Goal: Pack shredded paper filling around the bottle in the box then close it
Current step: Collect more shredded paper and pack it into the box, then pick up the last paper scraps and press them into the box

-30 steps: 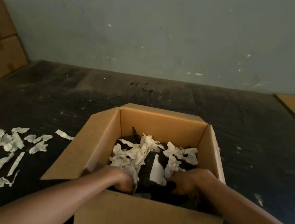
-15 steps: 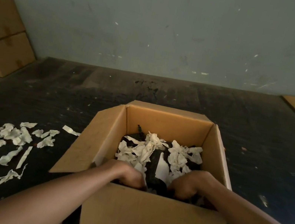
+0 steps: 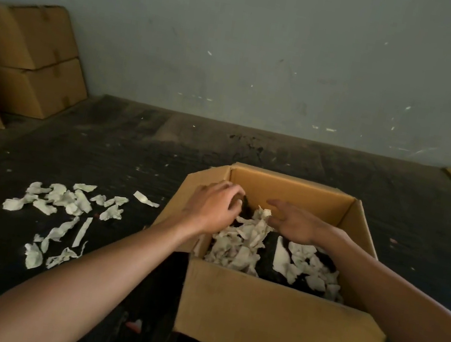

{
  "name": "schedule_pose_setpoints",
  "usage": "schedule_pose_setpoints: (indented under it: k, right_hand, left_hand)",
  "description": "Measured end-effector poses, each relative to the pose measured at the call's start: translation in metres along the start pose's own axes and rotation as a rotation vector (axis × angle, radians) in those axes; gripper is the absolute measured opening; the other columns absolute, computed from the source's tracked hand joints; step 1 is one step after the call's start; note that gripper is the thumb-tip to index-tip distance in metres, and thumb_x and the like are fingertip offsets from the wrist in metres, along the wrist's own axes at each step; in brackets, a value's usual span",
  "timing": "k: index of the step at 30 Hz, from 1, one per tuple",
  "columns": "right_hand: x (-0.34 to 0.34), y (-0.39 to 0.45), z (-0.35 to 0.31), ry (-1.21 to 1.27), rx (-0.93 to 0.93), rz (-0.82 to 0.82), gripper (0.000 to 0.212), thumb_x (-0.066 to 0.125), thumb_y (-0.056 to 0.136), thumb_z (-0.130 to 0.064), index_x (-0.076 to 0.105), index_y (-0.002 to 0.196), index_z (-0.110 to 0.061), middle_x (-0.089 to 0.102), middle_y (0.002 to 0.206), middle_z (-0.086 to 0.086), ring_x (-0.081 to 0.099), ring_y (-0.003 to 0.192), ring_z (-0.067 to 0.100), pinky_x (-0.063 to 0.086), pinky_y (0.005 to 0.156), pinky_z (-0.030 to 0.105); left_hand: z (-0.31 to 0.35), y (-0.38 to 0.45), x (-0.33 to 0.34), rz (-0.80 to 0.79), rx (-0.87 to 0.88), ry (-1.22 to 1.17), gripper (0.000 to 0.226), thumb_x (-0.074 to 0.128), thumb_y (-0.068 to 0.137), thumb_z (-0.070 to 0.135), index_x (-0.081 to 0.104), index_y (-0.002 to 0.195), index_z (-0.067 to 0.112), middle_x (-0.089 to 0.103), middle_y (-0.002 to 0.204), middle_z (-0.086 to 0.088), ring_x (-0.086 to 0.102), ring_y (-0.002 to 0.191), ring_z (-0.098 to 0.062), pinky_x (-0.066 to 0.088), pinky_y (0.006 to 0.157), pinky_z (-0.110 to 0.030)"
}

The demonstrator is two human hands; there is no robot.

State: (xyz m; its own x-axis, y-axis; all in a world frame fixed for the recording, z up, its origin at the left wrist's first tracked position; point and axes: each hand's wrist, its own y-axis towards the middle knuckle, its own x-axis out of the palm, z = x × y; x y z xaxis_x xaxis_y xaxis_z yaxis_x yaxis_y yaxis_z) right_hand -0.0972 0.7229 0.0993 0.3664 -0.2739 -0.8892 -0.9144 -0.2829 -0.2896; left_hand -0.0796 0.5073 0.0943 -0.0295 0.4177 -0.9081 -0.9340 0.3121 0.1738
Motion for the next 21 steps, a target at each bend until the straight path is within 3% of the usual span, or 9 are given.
schedule_pose_setpoints:
  k: [6,10,14,16,21]
  right_hand:
    - [0.026,0.000,-0.078,0.020,-0.032,0.015,0.061,0.041,0.099,-0.052,0.026,0.152,-0.026,0.035,0.155,0.005,0.039,0.137,0.028,0.033,0.110,0.042]
    - [0.062,0.003,-0.141,0.081,-0.074,0.034,0.060,0.043,0.098,-0.051,0.025,0.151,-0.032,0.030,0.157,0.007,0.030,0.141,0.033,0.027,0.115,0.048]
    - [0.121,-0.008,-0.205,-0.041,-0.266,0.291,0.053,0.047,0.096,-0.043,0.031,0.146,-0.035,0.029,0.155,0.003,0.019,0.146,0.030,0.016,0.116,0.060]
    - [0.157,-0.016,-0.228,-0.130,-0.340,0.369,0.053,0.046,0.096,-0.042,0.032,0.147,-0.033,0.025,0.158,0.002,0.012,0.149,0.028,0.003,0.118,0.060]
    - [0.246,-0.025,-0.256,-0.105,-0.358,0.195,0.060,0.040,0.100,-0.045,0.016,0.153,-0.035,0.004,0.164,0.003,-0.006,0.150,0.022,0.001,0.121,0.048]
  left_hand:
    - [-0.076,-0.059,-0.041,0.104,-0.132,-0.028,0.046,0.042,0.100,0.042,0.041,0.144,0.026,0.038,0.154,-0.001,0.035,0.142,-0.020,0.029,0.115,-0.049]
    - [-0.140,-0.118,-0.057,0.097,-0.247,-0.020,0.052,0.044,0.100,0.043,0.035,0.148,0.026,0.029,0.159,-0.007,0.028,0.146,-0.024,0.028,0.116,-0.049]
    - [-0.203,-0.190,-0.055,0.084,-0.405,-0.049,0.058,0.046,0.098,0.045,0.027,0.151,0.029,0.021,0.162,-0.005,0.022,0.148,-0.025,0.027,0.116,-0.051]
    - [-0.233,-0.227,-0.049,0.046,-0.507,-0.067,0.063,0.047,0.098,0.046,0.023,0.153,0.030,0.018,0.163,-0.004,0.018,0.149,-0.026,0.025,0.117,-0.051]
    - [-0.297,-0.304,-0.032,-0.111,-0.690,-0.072,0.074,0.050,0.095,0.052,0.014,0.156,0.028,0.009,0.165,-0.008,0.011,0.150,-0.032,0.023,0.118,-0.055]
